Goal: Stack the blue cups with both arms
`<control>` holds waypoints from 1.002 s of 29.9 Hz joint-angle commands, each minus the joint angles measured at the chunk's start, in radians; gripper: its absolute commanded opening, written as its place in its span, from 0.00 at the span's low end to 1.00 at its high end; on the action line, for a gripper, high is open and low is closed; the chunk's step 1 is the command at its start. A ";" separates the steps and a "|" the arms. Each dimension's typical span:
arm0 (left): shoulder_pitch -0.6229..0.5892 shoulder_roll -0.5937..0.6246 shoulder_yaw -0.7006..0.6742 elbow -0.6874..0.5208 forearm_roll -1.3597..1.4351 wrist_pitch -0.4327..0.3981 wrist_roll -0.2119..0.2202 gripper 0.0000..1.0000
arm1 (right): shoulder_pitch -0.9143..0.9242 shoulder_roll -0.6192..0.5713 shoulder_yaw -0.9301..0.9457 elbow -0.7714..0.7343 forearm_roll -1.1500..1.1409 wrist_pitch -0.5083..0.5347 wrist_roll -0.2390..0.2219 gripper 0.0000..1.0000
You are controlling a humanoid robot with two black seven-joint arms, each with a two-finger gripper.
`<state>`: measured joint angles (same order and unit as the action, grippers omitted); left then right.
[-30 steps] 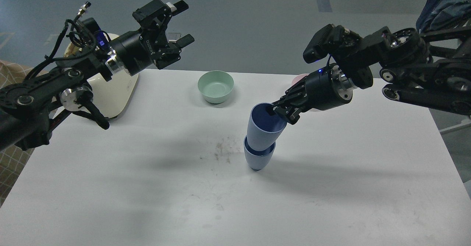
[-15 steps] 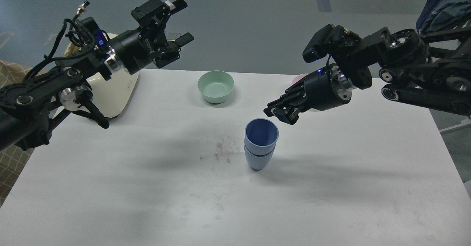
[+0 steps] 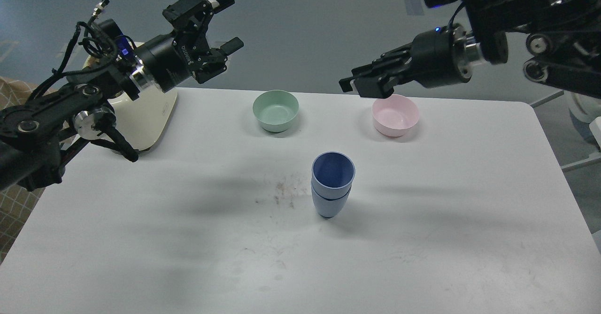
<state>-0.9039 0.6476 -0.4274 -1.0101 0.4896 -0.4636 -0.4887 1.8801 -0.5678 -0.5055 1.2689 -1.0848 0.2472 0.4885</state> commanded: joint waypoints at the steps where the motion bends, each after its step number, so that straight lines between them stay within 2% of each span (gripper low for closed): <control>1: 0.002 0.000 -0.004 0.005 0.000 0.008 0.000 0.98 | 0.013 -0.118 0.062 -0.012 0.089 -0.002 0.000 0.98; 6: 0.011 -0.008 -0.054 0.005 -0.003 0.092 0.000 0.98 | -0.005 -0.269 0.119 -0.081 0.195 -0.012 0.000 1.00; 11: 0.022 -0.020 -0.145 0.017 -0.017 0.170 0.000 0.98 | -0.058 -0.365 0.194 -0.103 0.243 -0.055 0.000 1.00; 13: 0.022 -0.042 -0.163 0.056 -0.017 0.177 0.000 0.98 | -0.068 -0.386 0.242 -0.134 0.253 -0.075 0.000 1.00; 19: 0.008 -0.130 -0.264 0.221 -0.038 0.177 0.000 0.98 | -0.173 -0.346 0.338 -0.285 0.299 -0.100 0.000 1.00; 20: 0.008 -0.141 -0.290 0.243 -0.042 0.175 0.028 0.98 | -0.202 -0.343 0.360 -0.310 0.339 -0.100 0.000 1.00; 24: -0.001 -0.148 -0.327 0.301 -0.043 0.166 0.070 0.98 | -0.280 -0.291 0.398 -0.377 0.479 -0.098 0.000 1.00; 26: -0.027 -0.173 -0.327 0.346 -0.043 0.163 0.096 0.98 | -0.331 -0.235 0.421 -0.478 0.586 -0.098 0.000 1.00; 30: -0.036 -0.203 -0.327 0.367 -0.049 0.160 0.113 0.98 | -0.381 -0.176 0.456 -0.577 0.741 -0.094 0.000 1.00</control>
<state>-0.9336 0.4635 -0.7548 -0.6590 0.4441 -0.3011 -0.3892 1.5366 -0.7855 -0.0751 0.7553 -0.4574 0.1488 0.4887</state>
